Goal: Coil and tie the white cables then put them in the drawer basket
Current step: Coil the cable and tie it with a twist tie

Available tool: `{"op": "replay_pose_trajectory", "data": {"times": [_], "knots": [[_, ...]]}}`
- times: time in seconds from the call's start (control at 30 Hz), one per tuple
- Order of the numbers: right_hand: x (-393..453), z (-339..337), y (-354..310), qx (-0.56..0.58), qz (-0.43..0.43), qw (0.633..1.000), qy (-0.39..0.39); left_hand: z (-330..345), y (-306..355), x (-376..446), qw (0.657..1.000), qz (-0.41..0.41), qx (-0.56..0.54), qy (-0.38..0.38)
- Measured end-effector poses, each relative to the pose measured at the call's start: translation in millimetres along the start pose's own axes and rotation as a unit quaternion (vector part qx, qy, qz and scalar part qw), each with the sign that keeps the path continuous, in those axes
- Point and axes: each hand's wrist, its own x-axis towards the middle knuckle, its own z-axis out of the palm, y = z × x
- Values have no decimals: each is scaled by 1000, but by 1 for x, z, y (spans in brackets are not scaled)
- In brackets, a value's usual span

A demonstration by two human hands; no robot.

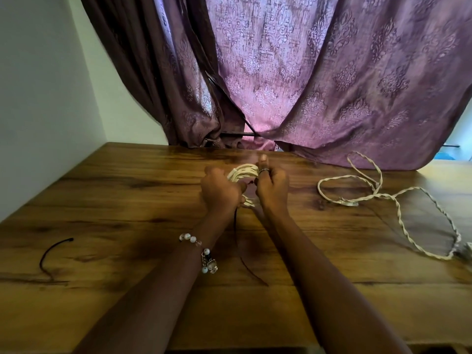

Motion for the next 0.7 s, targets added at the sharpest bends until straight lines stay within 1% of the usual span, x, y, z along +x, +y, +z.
{"op": "replay_pose_trajectory", "data": {"times": [0.07,0.13,0.23,0.3,0.4,0.47,0.6,0.7], "knots": [[-2,2,0,-1,4,1000,-7,0,0,-1,997,-24,-79,2],[-3,4,-3,20,38,999,-6,2,-1,-4,990,-22,-136,17],[-1,4,-7,53,90,995,-3,2,3,-15,987,-2,-153,52],[-1,0,-12,55,99,994,-9,3,6,-21,985,1,-163,64],[-2,-2,-20,0,57,998,-14,2,8,-26,976,-16,-210,61],[-4,-2,-25,-15,36,999,-13,1,9,-26,969,-32,-237,55],[-7,0,-31,42,103,993,-35,0,9,-25,966,-53,-244,66],[-10,-1,-33,76,120,988,-62,2,7,-24,961,-68,-260,65]]}}
